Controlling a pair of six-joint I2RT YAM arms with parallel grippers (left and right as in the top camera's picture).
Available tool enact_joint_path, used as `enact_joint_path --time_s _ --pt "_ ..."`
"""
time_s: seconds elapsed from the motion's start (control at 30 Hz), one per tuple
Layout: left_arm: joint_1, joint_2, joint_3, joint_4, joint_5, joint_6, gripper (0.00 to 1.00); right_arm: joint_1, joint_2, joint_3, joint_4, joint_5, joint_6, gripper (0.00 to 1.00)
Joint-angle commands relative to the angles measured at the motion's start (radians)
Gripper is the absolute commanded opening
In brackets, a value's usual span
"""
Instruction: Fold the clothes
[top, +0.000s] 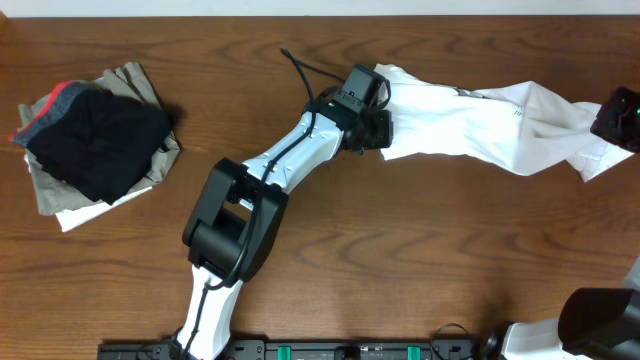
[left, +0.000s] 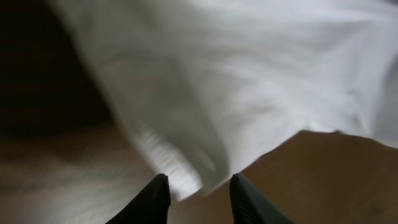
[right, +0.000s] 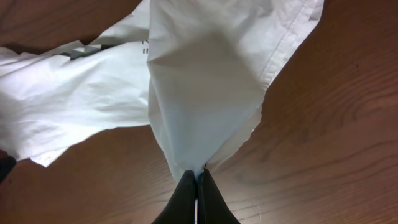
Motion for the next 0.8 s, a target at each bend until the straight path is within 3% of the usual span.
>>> enact_joint_path --time_s 0.0,0.17,0.77 --pt "0.004 0.016 -0.001 0.002 -0.036 -0.08 0.35 0.004 -0.01 -0.001 0.003 0.003 -0.013 0.01" --pt "0.002 0.019 -0.001 0.034 -0.037 -0.09 0.41 0.004 -0.01 -0.001 0.002 0.003 -0.013 0.01" --pt "-0.014 0.076 -0.001 0.171 -0.032 -0.135 0.42 0.004 -0.01 -0.001 0.002 0.003 -0.013 0.01"
